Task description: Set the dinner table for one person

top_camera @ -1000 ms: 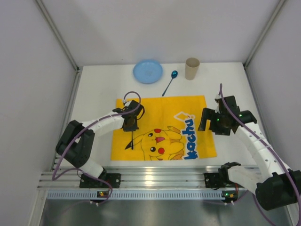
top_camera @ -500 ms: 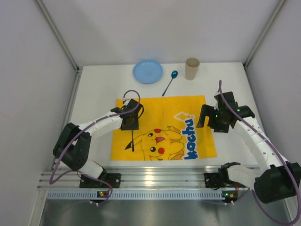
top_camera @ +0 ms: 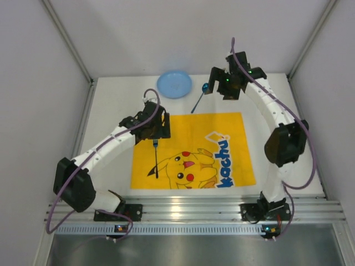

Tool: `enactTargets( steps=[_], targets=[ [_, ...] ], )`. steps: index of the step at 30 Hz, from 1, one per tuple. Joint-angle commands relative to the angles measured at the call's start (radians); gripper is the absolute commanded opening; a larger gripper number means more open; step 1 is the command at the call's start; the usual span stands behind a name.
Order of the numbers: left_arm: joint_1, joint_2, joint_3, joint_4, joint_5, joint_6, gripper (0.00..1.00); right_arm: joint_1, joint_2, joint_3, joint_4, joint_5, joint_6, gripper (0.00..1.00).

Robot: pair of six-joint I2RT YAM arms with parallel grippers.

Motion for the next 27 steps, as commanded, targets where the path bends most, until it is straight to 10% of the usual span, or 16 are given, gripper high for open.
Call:
enactTargets(
  steps=[1, 12, 27],
  targets=[
    [-0.001, -0.070, 0.035, -0.028, 0.057, 0.016, 0.84, 0.031, 0.213, 0.285, -0.030, 0.019, 0.034, 0.99],
    [0.025, -0.121, 0.071, -0.052, 0.157, 0.082, 0.95, 0.058, 0.647, 0.544, 0.162, 0.022, 0.206, 0.97],
    [0.119, 0.106, 0.219, -0.083, 0.199, 0.108, 0.92, 0.054, 0.698, 0.517, 0.490, -0.082, 0.329, 0.96]
  ],
)
